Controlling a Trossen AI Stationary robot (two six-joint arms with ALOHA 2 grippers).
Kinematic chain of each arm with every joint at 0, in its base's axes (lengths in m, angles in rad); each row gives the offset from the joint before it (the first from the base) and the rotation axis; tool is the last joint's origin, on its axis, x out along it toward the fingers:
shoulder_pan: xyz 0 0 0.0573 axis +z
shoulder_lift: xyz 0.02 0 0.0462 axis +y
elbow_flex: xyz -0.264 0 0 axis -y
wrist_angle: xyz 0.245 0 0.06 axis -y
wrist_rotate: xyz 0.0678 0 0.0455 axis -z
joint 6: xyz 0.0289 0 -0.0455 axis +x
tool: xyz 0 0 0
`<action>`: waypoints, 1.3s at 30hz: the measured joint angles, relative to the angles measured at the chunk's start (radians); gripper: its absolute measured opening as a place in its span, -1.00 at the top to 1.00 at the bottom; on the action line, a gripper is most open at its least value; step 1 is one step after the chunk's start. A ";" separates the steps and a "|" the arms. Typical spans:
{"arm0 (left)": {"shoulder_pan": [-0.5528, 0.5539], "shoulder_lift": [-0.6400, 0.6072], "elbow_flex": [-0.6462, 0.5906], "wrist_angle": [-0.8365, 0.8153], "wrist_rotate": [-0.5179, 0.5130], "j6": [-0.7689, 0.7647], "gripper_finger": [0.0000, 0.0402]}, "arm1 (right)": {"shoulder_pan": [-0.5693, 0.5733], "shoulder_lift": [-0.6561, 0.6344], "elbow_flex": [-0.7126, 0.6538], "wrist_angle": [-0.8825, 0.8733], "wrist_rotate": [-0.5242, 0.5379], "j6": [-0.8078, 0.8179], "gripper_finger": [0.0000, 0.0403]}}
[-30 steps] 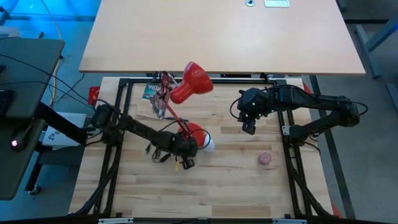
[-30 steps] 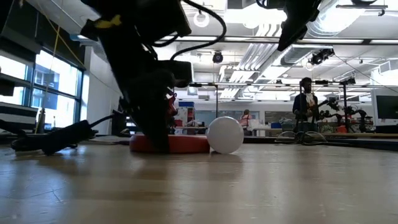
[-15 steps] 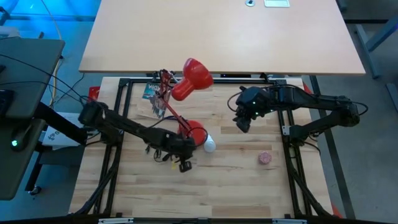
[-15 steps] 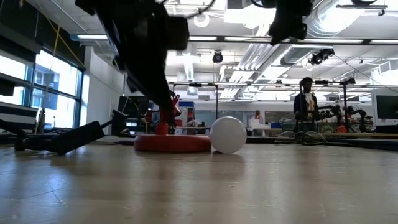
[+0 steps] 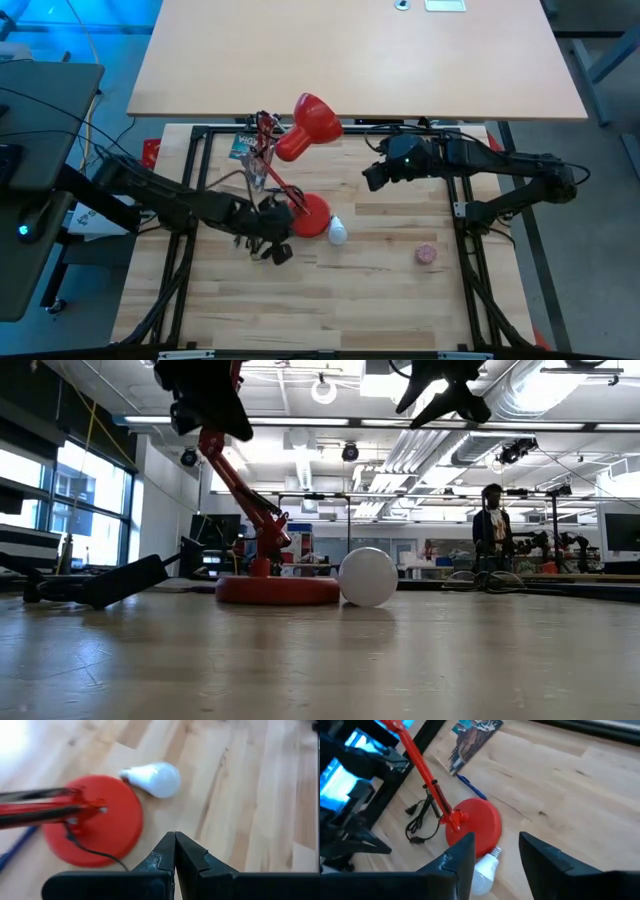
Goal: Screw lightbulb
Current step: Insert the lightbulb on the lamp
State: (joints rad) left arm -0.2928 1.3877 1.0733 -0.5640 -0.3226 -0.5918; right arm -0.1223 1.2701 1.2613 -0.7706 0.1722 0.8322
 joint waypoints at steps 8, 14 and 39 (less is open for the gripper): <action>0.021 -0.098 0.000 -0.132 -0.039 0.000 1.00 | 0.094 0.090 0.001 -0.121 0.010 0.063 -0.60; 0.034 -0.146 0.000 -0.260 -0.041 0.000 1.00 | 0.206 0.257 0.001 -0.106 0.085 0.330 -0.91; 0.033 -0.218 0.000 -0.286 -0.008 0.016 1.00 | 0.230 0.633 0.000 0.185 -0.065 0.626 -0.86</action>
State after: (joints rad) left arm -0.2598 1.1702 1.0733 -0.8504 -0.3306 -0.5760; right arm 0.1081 1.9027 1.2610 -0.5860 0.1068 1.4585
